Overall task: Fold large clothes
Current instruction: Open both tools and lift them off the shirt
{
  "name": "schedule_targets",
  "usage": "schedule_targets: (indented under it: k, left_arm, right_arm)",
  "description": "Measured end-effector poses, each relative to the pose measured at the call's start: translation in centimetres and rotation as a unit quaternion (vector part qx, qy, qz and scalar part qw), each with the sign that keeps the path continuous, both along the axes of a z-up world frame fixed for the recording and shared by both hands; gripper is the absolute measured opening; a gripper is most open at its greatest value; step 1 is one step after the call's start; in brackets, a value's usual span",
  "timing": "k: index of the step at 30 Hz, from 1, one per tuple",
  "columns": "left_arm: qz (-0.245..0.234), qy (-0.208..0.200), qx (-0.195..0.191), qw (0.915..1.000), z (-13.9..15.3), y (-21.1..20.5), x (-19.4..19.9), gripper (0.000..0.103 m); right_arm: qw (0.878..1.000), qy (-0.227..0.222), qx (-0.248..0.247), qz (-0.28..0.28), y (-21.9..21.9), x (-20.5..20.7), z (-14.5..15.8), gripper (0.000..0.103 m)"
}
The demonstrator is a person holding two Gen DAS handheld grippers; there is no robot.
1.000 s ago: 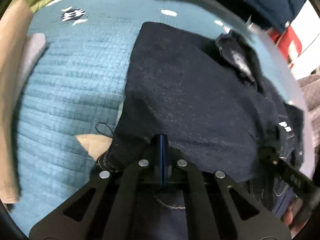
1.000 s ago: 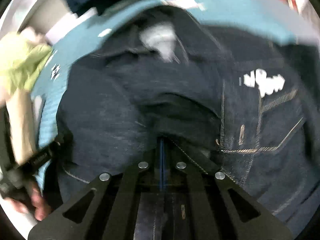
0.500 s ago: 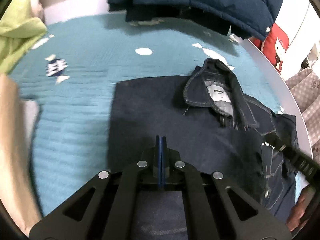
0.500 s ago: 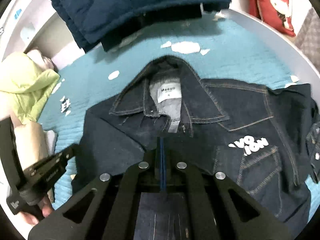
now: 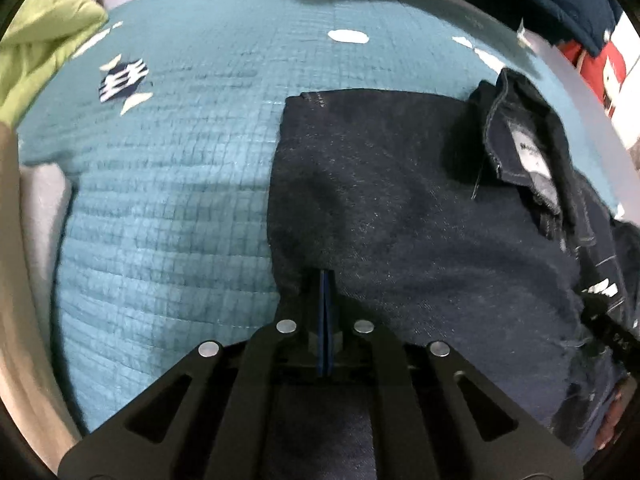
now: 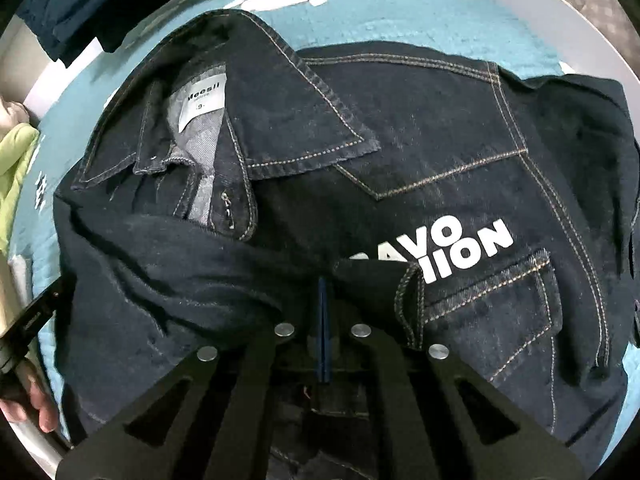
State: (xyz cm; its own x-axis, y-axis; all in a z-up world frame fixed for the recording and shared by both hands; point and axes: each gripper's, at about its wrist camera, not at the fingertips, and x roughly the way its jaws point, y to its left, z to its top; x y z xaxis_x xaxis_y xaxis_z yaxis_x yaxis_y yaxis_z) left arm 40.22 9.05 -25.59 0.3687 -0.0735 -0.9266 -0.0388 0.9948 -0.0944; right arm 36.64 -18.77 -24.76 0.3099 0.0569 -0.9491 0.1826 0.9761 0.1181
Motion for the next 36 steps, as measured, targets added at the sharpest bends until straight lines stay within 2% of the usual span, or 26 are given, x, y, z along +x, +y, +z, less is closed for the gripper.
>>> schedule_targets:
  k: [3,6,9,11,12,13,14,15,16,17,19,21,24,27,32,36]
  left_arm:
    - [-0.009,-0.005,0.018,0.9998,0.4,-0.3,-1.0,0.003]
    - [-0.016,-0.013,0.04,0.999,1.3,-0.6,-2.5,0.007]
    - [-0.016,-0.022,0.025,0.9993,2.3,-0.5,-4.8,0.006]
    - [-0.019,-0.023,0.018,0.9994,2.8,-0.6,-6.4,0.009]
    - [-0.023,-0.022,0.012,0.9994,3.1,-0.8,-7.4,0.018]
    - [-0.025,-0.023,0.006,0.9994,3.4,-0.9,-8.4,0.031]
    - [-0.03,-0.026,-0.002,0.9992,3.8,-1.2,-9.5,0.041]
    - [-0.033,-0.033,-0.003,0.9989,4.2,-1.5,-10.5,0.058]
    - [-0.035,-0.04,-0.002,0.9986,4.6,-1.8,-11.4,0.061]
    - [-0.039,-0.048,-0.002,0.9981,5.0,-2.1,-12.6,0.061]
    - [-0.048,-0.048,-0.011,0.9976,5.6,-3.0,-14.4,0.07]
    - [-0.048,-0.052,-0.021,0.9973,6.2,-3.9,-16.1,0.07]
    - [-0.059,-0.056,-0.031,0.9962,7.0,-5.4,-18.2,0.077]
    - [-0.074,-0.062,-0.025,0.995,7.5,-7.2,-19.7,0.077]
    - [-0.099,-0.066,-0.009,0.9929,8.2,-10.6,-20.9,0.079]
    - [-0.1,-0.064,-0.023,0.9927,8.5,-13.1,-20.8,0.079]
  right_arm:
    - [1.0,0.0,0.002,0.007,0.2,-0.6,1.1,0.0]
    - [0.999,-0.026,0.018,0.012,-0.6,-2.8,2.8,0.002]
    - [0.998,-0.055,0.033,0.021,-1.4,-5.2,4.8,0.003]
    - [0.997,-0.069,0.031,0.026,-1.3,-6.5,6.1,0.004]
    - [0.997,-0.072,0.028,0.03,-1.5,-7.2,6.4,0.017]
    - [0.997,-0.072,0.017,0.028,-1.7,-8.2,6.9,0.053]
    - [0.997,-0.08,0.004,0.021,-2.0,-9.3,7.5,0.074]
    - [0.995,-0.098,-0.008,0.014,-1.7,-10.4,8.1,0.092]
    - [0.992,-0.122,-0.019,0.014,-2.0,-12.2,8.9,0.091]
    - [0.991,-0.128,-0.024,0.022,-2.1,-13.1,9.3,0.092]
    - [0.991,-0.129,-0.037,0.025,-2.1,-14.5,9.8,0.093]
    - [0.989,-0.139,-0.048,0.027,-2.3,-16.2,10.3,0.093]
    - [0.988,-0.141,-0.053,0.021,-3.5,-18.2,10.4,0.094]
    - [0.986,-0.156,-0.052,0.013,-5.3,-19.6,10.5,0.094]
    - [0.981,-0.176,-0.08,0.011,-8.9,-20.7,10.4,0.093]
    - [0.981,-0.185,-0.065,0.004,-13.4,-20.3,10.2,0.093]
